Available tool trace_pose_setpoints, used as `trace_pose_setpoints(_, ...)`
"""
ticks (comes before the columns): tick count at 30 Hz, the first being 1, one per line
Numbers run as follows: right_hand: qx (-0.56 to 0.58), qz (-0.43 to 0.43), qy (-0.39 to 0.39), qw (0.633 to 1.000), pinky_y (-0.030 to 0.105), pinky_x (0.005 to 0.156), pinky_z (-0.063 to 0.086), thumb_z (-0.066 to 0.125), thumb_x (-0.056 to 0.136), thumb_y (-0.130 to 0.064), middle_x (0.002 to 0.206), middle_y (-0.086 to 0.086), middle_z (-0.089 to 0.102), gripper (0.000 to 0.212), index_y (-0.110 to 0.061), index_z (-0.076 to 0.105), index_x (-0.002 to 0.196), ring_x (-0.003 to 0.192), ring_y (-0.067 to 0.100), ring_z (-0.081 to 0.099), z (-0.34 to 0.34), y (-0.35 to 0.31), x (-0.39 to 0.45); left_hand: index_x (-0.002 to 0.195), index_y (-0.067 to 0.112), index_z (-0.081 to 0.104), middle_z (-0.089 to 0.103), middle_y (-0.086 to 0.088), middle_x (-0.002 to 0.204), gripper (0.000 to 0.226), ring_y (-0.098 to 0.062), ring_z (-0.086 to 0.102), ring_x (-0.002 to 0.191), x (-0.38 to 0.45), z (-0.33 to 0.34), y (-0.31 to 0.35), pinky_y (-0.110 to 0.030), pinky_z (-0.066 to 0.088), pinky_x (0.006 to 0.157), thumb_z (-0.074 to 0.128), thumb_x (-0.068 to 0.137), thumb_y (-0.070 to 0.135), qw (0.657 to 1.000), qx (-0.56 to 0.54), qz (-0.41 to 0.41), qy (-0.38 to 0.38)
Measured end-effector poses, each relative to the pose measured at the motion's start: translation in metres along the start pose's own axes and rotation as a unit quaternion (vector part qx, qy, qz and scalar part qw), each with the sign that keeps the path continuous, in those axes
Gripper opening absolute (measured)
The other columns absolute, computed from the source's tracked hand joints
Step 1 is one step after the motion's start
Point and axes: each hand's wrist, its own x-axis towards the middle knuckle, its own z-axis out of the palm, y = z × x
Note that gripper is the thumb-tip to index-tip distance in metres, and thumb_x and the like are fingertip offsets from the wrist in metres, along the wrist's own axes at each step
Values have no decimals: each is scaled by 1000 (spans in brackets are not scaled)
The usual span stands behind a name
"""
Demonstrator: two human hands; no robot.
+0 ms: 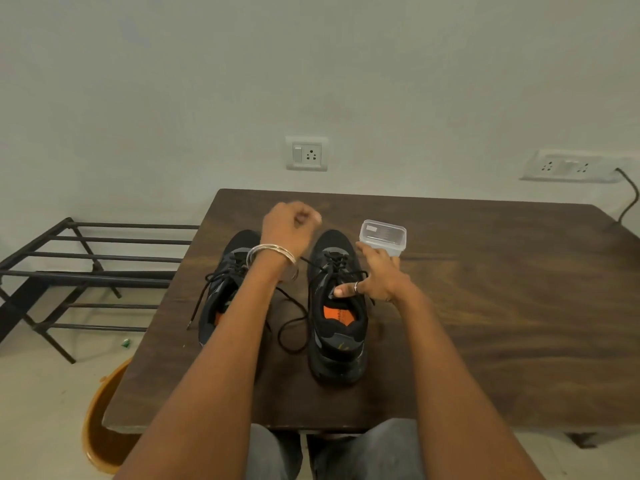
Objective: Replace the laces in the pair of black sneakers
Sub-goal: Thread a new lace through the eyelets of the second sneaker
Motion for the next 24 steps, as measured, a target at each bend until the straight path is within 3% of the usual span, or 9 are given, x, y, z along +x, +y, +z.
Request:
trace_pose_setpoints(3, -3, -7, 7, 1000, 64, 116, 16, 86, 64, -51, 159, 0, 20, 119, -33, 13, 156, 146, 30, 11, -1, 0, -2, 88, 27, 74, 66, 1, 98, 7, -24, 49, 109, -4, 8, -14, -37, 45, 93, 68, 86, 28, 962, 226, 31, -148)
trace_pose_setpoints(5, 9, -11, 3, 1000, 64, 116, 15, 86, 64, -50, 159, 1, 21, 119, -31, 14, 157, 147, 31, 10, 0, 1, -1, 87, 25, 76, 68, 3, 97, 9, -28, 42, 118, -7, 8, -17, -41, 44, 95, 69, 85, 31, 939, 279, 0, -203)
trace_pose_setpoints(9, 55, -20, -11, 998, 62, 118, 15, 88, 64, -45, 159, 6, 24, 117, -26, 19, 156, 147, 32, 11, 3, 5, 2, 89, 8, 72, 68, -4, 102, 25, -31, 39, 122, -9, 7, -18, -44, 39, 100, 60, 92, 30, 950, 217, -53, -217)
trace_pose_setpoints(12, 72, -13, -18, 997, 62, 116, 17, 89, 58, -52, 157, 5, 30, 118, -30, 23, 154, 146, 32, 14, 7, 10, 7, 92, 4, 68, 68, -11, 108, 29, -31, 53, 113, -9, 14, -22, -42, 40, 101, 49, 99, 26, 951, 170, -97, -241)
trace_pose_setpoints(16, 76, -10, -24, 997, 63, 116, 17, 88, 57, -54, 154, 4, 35, 115, -32, 27, 152, 145, 33, 14, 9, 13, 10, 73, 10, 62, 71, -4, 74, 40, -27, 65, 94, -7, 20, -25, -36, 47, 95, 37, 103, 21, 962, -22, -170, -211)
trace_pose_setpoints(18, 73, -6, -24, 997, 63, 116, 17, 88, 60, -52, 154, 5, 34, 114, -31, 25, 153, 145, 34, 14, 9, 13, 9, 70, 9, 57, 68, 2, 61, 41, -14, 67, 72, -8, 18, -16, -20, 50, 66, 34, 104, 17, 960, -112, -191, -171)
trace_pose_setpoints(20, 72, -2, -23, 997, 63, 115, 18, 87, 63, -50, 153, 6, 35, 112, -30, 25, 153, 144, 34, 16, 9, 13, 9, 77, 9, 52, 69, 3, 60, 35, -5, 62, 53, -11, 14, -3, -17, 36, 50, 32, 104, 17, 944, -229, -212, -104)
trace_pose_setpoints(22, 68, -5, -23, 997, 64, 115, 18, 87, 63, -50, 152, 5, 36, 111, -30, 25, 153, 144, 34, 17, 9, 13, 9, 90, 9, 51, 70, -4, 67, 27, -10, 63, 51, -8, 10, 7, -22, 38, 54, 31, 105, 21, 882, -407, -236, -30)
trace_pose_setpoints(24, 69, -10, -21, 997, 62, 116, 18, 87, 63, -50, 154, 5, 35, 113, -30, 23, 154, 144, 34, 17, 9, 12, 9, 92, 9, 49, 62, -5, 59, 25, -17, 64, 53, -3, 0, 17, -34, 52, 68, 32, 105, 22, 780, -580, -234, 21)
